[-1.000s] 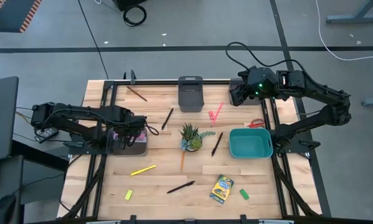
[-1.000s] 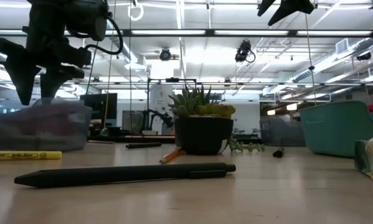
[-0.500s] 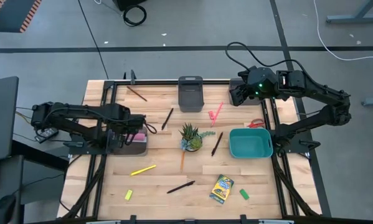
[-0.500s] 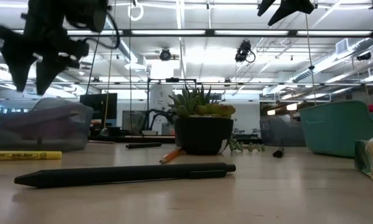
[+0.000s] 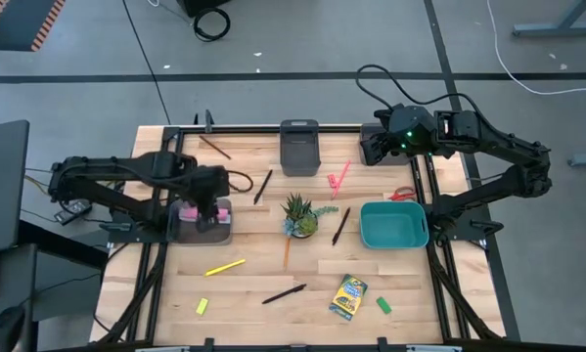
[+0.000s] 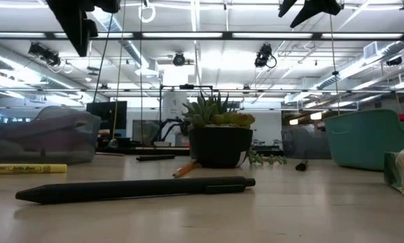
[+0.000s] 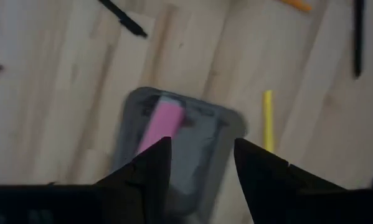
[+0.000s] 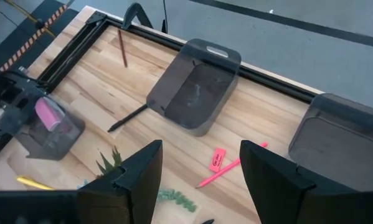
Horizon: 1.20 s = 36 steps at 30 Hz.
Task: Sort crayons/erasers/pens/pencils in bins
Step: Put the yellow pen into the left black bin
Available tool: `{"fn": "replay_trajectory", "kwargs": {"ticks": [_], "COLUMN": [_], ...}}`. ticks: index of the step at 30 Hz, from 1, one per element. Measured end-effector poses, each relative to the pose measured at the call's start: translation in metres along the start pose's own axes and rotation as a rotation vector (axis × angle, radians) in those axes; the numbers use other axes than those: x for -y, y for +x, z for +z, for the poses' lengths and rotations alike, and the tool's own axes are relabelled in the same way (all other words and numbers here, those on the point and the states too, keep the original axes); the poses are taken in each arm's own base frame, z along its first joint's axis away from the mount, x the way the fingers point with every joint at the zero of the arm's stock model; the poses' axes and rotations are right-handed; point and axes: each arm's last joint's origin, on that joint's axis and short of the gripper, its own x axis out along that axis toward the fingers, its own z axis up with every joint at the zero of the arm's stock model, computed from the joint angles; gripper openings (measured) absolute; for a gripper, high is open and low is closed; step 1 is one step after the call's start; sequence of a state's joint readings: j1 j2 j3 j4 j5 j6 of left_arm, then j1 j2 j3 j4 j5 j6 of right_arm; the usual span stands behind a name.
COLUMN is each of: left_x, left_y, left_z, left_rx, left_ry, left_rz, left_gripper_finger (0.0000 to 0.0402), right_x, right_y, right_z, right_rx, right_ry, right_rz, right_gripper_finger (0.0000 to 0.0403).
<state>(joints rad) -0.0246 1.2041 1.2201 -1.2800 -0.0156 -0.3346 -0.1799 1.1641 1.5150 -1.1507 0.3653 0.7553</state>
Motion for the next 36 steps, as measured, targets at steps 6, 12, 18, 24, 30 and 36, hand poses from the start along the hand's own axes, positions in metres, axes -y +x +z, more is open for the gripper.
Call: {"fn": "replay_trajectory", "kwargs": {"ticks": [6,12,18,24,30,36], "left_x": [0.033,0.078,0.119,0.151,0.166,0.161], "left_y": [0.006,0.006,0.036,0.081,0.097,0.107], "left_z": [-0.011,-0.028,-0.041,-0.046,-0.043,-0.044], "left_rx": [0.019,0.049,-0.048,-0.147,-0.187,-0.235], "left_ry": [-0.204,-0.143,-0.106,-0.125,-0.131,-0.113], "left_rz": [-0.055,-0.150,-0.067,0.004,-0.082,-0.103], "left_gripper_finger": [0.0177,0.0159,0.0140,0.0133,0.0131,0.0117], "right_x": [0.000,-0.001,-0.001,-0.001,0.003,0.000], "right_y": [0.000,0.000,0.000,0.000,-0.003,-0.012], "right_z": [0.000,-0.001,-0.001,-0.004,-0.018,-0.037], "right_rx": [-0.014,-0.033,-0.031,-0.082,-0.289,-0.427], "right_ry": [-0.004,-0.088,-0.183,-0.243,-0.388,-0.496], "right_rz": [0.015,0.037,0.038,0.077,0.155,0.196], "right_gripper_finger": [0.0222,0.0222,0.0222,0.0222,0.0222,0.0222]}}
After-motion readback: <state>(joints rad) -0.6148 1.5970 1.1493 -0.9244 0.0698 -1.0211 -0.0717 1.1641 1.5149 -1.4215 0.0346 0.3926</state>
